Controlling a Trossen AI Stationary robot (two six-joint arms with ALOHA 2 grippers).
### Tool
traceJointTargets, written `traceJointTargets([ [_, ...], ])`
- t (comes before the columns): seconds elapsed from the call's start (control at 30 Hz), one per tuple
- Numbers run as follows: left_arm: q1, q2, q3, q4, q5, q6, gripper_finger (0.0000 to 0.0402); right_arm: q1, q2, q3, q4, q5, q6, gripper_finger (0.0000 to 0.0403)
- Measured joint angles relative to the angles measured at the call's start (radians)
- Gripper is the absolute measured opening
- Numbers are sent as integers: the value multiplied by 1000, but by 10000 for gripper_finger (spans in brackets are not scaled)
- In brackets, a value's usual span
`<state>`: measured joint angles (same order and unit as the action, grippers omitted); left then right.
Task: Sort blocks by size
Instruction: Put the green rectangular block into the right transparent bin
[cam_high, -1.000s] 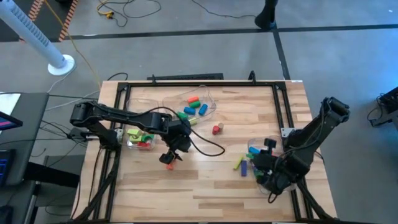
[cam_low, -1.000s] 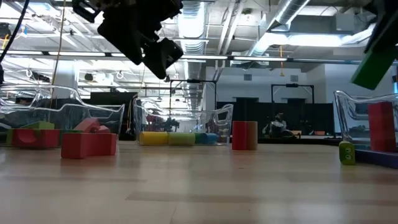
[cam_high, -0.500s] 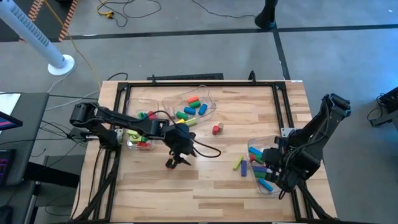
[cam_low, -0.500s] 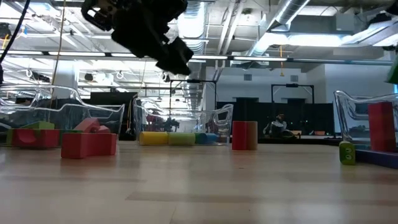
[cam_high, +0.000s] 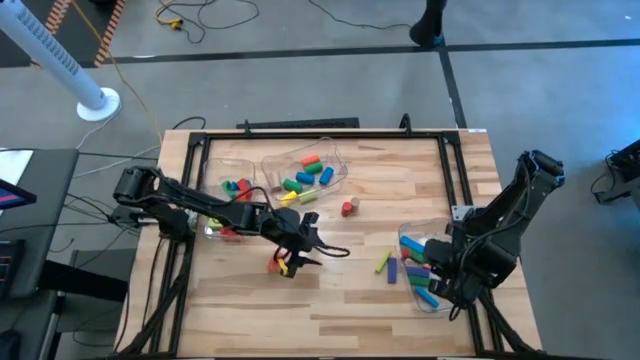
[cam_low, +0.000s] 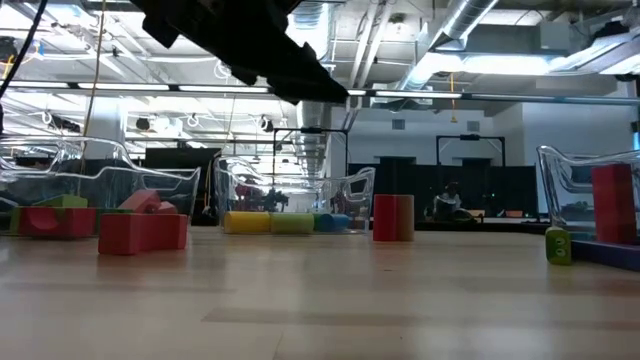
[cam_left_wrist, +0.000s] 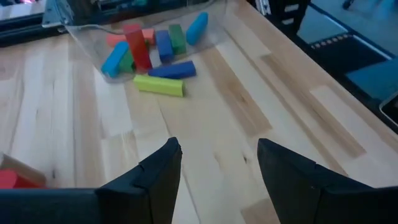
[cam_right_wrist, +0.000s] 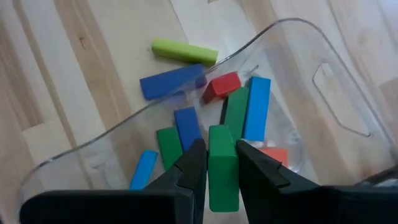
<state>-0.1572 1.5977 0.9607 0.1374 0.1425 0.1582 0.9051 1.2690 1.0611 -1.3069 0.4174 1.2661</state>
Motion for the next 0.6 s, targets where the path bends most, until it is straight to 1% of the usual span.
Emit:
traceJointTargets([
  [0.17, -11, 31, 2, 60, -29, -42, 206, 0, 5, 0, -4, -49, 38, 102],
  [0.27, -16, 47, -1, 45, -57, -65, 206, 0, 24, 0, -2, -61, 41, 102],
  [0.33, -16, 60, 2, 65, -59, -73, 206, 0, 36, 0, -1, -75, 46, 102],
  [0.47, -21, 79, 2, 57, -61, -86, 206, -3, 69, -2, 0, -112, 67, 102],
  [0.53, -27, 85, -1, 28, -62, -88, 206, -2, 85, -3, 0, -120, 70, 102],
  [0.6, -32, 98, 2, 45, -63, -81, 206, -5, 96, -3, 3, -138, 73, 103],
])
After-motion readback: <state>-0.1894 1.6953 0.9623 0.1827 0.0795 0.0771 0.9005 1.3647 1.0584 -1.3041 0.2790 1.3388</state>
